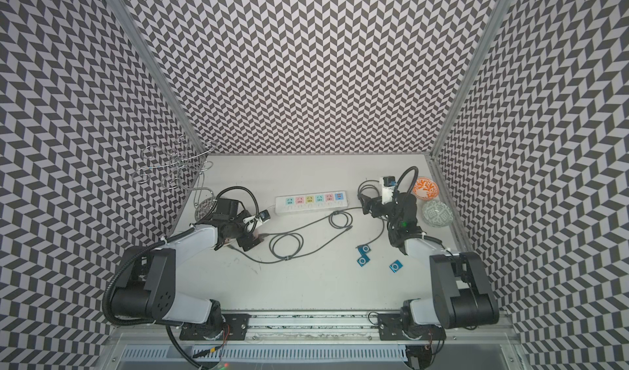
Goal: Charge mp3
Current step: Pick up the plug from the center of the board.
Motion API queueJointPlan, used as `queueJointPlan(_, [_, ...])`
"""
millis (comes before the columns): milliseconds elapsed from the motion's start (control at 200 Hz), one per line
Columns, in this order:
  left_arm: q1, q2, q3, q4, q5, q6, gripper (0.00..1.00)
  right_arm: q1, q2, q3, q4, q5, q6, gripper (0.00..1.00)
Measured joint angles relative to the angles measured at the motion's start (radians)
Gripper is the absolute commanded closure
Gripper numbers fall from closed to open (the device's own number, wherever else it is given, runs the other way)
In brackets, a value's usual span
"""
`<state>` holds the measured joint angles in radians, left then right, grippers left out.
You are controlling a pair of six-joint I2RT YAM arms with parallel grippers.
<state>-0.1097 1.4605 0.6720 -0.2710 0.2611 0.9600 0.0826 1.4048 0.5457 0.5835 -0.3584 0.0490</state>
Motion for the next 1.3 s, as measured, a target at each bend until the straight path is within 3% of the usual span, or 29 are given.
queueJointPlan(335, [-0.002,-0.03,-0.037,0.002,-0.018,-0.005,0.11,0.0,0.01,0.014,-0.023,-0.013,0.0,0.0])
queueJointPlan(876, [-0.002,-0.002,-0.023,-0.005,-0.004,0.0,0.46,0.0,0.01,0.015,-0.032,-0.031,0.001,0.0])
queueJointPlan(1207, [-0.052,-0.029,-0.021,-0.042,0.0,-0.006,0.81,0.0,0.015,0.021,-0.035,-0.043,0.001,0.01])
queueJointPlan(1302, [-0.071,-0.051,-0.011,-0.047,0.011,-0.028,0.87,0.0,0.019,0.022,-0.04,-0.057,0.005,0.02])
